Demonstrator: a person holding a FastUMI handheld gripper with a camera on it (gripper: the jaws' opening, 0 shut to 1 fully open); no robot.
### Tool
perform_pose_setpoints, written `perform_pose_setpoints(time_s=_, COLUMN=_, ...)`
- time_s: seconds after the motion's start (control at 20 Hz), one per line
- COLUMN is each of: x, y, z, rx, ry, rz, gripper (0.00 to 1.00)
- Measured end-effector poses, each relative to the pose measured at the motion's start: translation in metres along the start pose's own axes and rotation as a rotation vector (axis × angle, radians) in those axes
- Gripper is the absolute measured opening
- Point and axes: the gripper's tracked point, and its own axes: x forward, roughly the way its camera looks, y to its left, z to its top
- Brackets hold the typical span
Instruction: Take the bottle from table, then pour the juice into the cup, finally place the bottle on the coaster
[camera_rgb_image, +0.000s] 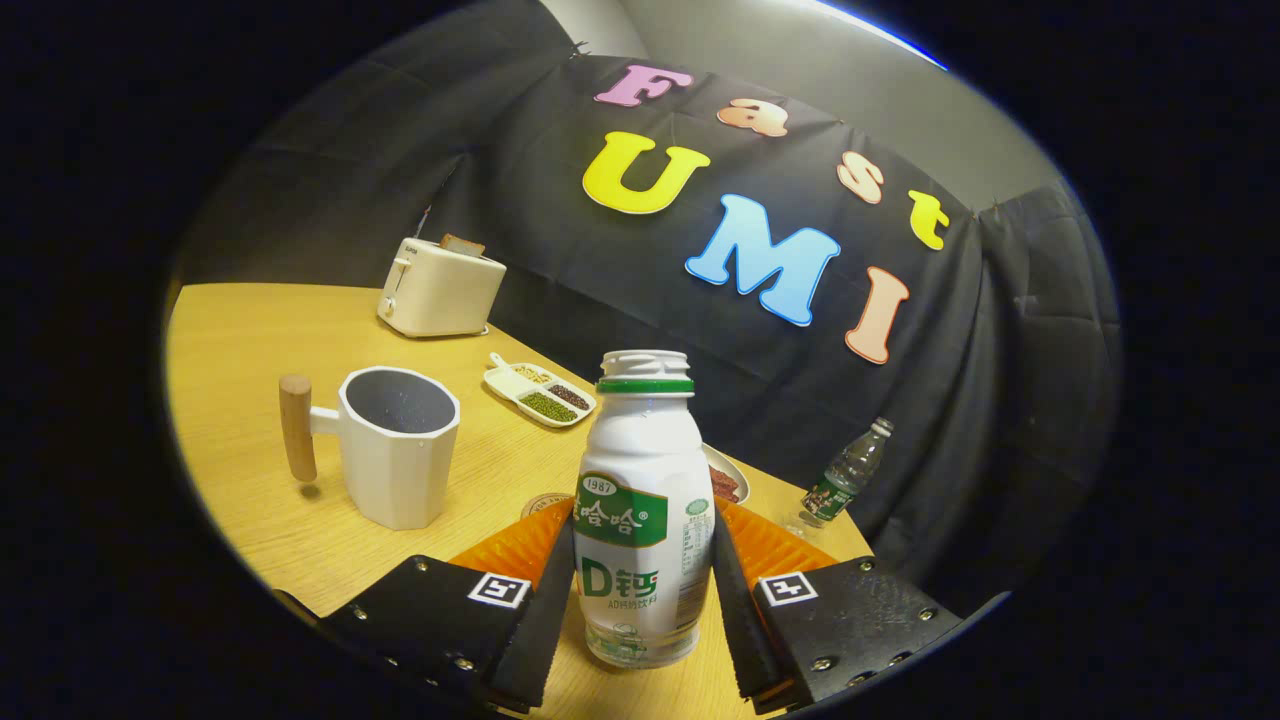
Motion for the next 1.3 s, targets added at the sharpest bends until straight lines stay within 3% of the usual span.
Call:
perform_pose_setpoints(time_s=0.7, x=0.001, y=0.022, z=0.043, rx=-0.484, ry=-0.052, rz=-0.018, gripper=0.68)
perform_pose_setpoints(time_s=1.3, x=0.000, y=0.026, z=0.042, rx=-0.643, ry=-0.029, rz=-0.024, gripper=0.69)
